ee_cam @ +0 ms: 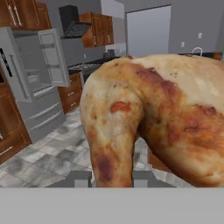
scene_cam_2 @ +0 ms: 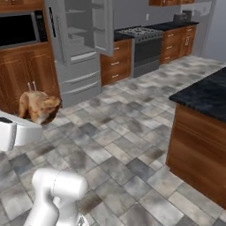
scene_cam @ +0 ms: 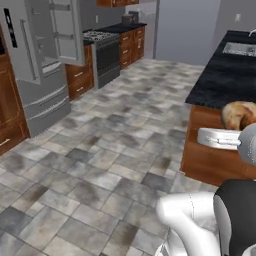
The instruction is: Gather the cucumber and broccoli from the fridge and place them on a tray on the dining counter. Then gather the chicken drumstick and fish from the fridge and place them on the other tray.
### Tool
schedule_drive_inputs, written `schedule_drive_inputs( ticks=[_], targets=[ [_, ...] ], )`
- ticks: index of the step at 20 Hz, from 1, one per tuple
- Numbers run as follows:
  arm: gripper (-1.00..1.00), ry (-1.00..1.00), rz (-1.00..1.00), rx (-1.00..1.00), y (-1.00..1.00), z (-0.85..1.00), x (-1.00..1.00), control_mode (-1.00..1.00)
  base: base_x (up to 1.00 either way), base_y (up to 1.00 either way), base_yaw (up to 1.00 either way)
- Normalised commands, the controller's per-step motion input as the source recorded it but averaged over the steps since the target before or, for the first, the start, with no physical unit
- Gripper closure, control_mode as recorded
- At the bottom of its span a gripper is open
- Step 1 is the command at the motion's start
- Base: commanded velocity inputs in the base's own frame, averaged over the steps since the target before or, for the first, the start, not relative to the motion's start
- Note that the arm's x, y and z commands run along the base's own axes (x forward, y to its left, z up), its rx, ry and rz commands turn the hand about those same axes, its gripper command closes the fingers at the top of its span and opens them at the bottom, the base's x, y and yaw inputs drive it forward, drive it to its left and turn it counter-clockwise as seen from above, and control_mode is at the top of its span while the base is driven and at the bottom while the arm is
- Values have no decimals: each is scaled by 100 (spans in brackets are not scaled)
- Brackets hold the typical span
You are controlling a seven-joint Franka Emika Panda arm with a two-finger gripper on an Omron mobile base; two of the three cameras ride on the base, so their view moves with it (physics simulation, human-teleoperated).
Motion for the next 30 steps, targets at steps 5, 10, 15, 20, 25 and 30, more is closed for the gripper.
schedule_drive_inputs(
  ticks=[5, 10, 15, 20, 25, 30],
  targets=[
    [100, 0, 0, 0, 0, 0, 0, 100, -83, -90, -20],
    [100, 0, 0, 0, 0, 0, 0, 100, -79, -88, -21],
    [100, 0, 0, 0, 0, 0, 0, 100, -76, -90, -21],
    [100, 0, 0, 0, 0, 0, 0, 100, -72, -93, -20],
    [100, 0, 0, 0, 0, 0, 0, 100, -68, -95, -20],
    [100, 0, 0, 0, 0, 0, 0, 100, -63, -98, -20]
  ],
)
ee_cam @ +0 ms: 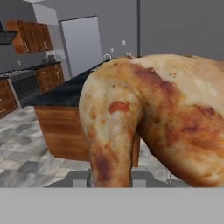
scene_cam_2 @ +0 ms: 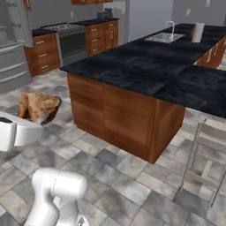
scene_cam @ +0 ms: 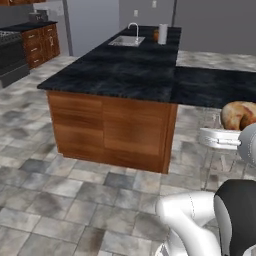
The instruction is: Gather the cucumber and broccoli from the fridge and place them on a tray on the dining counter. Then gather the chicken drumstick and fish from the fridge and place them on the other tray.
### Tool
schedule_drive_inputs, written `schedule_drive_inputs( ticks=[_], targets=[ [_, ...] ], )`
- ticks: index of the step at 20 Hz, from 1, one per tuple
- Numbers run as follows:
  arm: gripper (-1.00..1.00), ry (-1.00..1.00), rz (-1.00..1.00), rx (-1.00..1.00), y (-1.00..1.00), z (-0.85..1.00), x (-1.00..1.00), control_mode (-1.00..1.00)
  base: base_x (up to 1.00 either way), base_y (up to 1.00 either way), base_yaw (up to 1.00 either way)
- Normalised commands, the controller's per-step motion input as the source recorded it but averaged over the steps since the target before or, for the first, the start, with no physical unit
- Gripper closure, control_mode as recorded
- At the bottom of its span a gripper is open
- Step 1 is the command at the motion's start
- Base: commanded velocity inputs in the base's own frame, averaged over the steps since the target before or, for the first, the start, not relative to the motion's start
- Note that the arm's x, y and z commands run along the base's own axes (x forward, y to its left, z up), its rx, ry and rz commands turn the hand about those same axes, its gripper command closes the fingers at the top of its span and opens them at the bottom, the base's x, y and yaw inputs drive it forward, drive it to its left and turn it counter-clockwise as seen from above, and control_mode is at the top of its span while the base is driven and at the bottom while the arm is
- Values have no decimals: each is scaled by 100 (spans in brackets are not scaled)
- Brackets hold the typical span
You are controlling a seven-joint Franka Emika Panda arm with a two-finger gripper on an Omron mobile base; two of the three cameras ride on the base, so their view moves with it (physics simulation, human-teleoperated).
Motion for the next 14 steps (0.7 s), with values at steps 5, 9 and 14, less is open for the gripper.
schedule_drive_inputs(
  ticks=[5, 9, 14],
  targets=[
    [100, 0, 0, 0, 0, 0, 0, 100, -56, -100, -19],
    [100, 0, 0, 0, 0, 0, 0, 100, -52, -100, -19],
    [100, 0, 0, 0, 0, 0, 0, 100, -43, -100, -19]
  ],
)
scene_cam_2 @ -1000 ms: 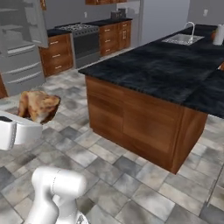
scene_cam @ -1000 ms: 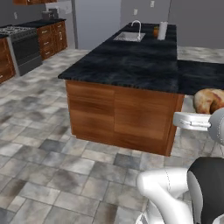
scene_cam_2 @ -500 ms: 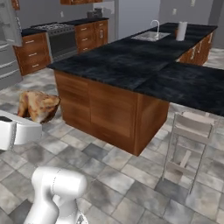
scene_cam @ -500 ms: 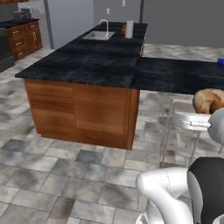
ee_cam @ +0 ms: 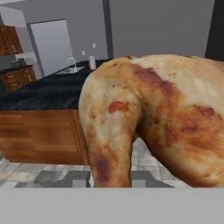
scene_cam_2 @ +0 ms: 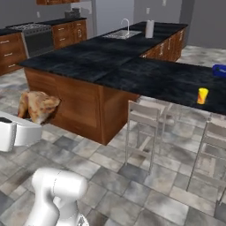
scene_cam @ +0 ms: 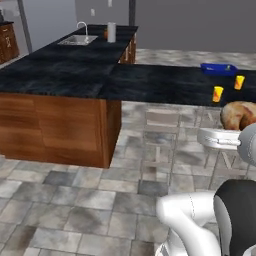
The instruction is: Gather the cucumber and broccoli from the fridge and place them on a tray on the dining counter. Then gather the chicken drumstick and fish from the fridge and place them on the other tray.
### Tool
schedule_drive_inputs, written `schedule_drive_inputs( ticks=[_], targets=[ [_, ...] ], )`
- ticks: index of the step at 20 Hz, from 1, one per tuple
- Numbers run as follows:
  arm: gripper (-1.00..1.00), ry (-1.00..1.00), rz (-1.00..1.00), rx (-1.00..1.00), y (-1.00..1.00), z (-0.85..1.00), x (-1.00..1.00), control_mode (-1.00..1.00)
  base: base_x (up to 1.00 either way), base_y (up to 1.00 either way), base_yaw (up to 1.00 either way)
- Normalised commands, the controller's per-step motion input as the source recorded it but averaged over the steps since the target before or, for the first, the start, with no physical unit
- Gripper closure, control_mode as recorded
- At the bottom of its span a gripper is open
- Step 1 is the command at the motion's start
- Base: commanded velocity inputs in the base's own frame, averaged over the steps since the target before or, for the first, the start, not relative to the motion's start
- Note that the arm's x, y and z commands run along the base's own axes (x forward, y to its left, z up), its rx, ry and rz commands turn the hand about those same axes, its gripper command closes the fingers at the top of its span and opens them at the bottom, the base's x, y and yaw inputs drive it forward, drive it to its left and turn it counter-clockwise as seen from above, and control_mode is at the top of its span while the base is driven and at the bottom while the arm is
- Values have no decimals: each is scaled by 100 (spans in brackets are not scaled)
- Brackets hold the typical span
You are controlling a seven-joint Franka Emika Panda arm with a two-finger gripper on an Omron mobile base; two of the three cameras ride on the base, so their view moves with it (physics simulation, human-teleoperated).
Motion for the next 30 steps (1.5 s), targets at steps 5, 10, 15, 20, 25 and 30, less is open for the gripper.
schedule_drive_inputs(
  ticks=[5, 10, 15, 20, 25, 30],
  targets=[
    [100, 0, 0, 0, 0, 0, 0, 100, -30, -100, -18],
    [100, 0, 0, 0, 0, 0, 0, 100, -22, -100, -18],
    [100, 0, 0, 0, 0, 0, 0, 100, -17, -100, -18],
    [100, 0, 0, 0, 0, 0, 0, 100, -10, -100, -17],
    [100, 0, 0, 0, 0, 0, 0, 100, -8, -100, -16],
    [100, 0, 0, 0, 0, 0, 0, 100, 0, -100, -14]
  ],
)
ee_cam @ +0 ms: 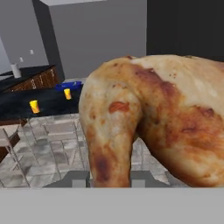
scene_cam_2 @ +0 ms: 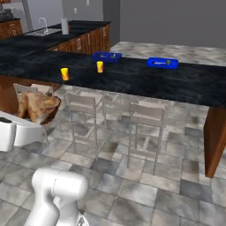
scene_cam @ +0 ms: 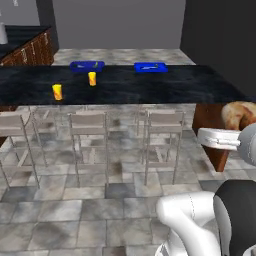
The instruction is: Gather the cucumber and broccoli from the fridge and place them on a tray on the dining counter. Then gather the chicken drumstick and fish from the fridge and place them on the other tray.
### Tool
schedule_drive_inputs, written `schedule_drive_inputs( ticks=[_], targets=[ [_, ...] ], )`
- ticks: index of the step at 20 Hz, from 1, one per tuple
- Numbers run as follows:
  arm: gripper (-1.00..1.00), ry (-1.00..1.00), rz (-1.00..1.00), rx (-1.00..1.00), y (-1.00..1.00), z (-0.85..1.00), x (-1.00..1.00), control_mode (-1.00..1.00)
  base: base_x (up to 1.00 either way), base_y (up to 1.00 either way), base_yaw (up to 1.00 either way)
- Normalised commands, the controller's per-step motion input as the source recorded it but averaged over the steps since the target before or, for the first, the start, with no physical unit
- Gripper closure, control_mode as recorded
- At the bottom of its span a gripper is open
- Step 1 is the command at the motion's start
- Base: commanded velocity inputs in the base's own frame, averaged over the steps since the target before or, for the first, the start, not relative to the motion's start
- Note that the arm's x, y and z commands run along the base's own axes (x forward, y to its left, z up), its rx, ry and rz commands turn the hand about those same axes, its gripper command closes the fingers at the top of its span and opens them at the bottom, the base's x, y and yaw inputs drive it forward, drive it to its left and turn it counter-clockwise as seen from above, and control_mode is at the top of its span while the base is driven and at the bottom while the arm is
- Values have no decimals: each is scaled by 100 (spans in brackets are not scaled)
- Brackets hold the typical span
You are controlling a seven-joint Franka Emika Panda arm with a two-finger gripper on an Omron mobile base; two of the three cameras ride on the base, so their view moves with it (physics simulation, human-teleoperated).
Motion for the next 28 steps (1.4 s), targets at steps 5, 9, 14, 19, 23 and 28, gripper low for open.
schedule_drive_inputs(
  ticks=[5, 9, 14, 19, 23, 28],
  targets=[
    [100, 0, 0, 0, 0, 0, 0, 100, 6, -100, -9],
    [100, 0, 0, 0, 0, 0, 0, 100, 40, -100, 0],
    [100, 0, 0, 0, 0, 0, 0, 100, 65, -100, 2],
    [100, 0, 0, 0, 0, 0, 0, 100, 65, -100, 7],
    [100, 0, 0, 0, 0, 0, 0, 100, 64, -100, 8],
    [100, 0, 0, 0, 0, 0, 0, 100, 61, -100, 9]
  ],
)
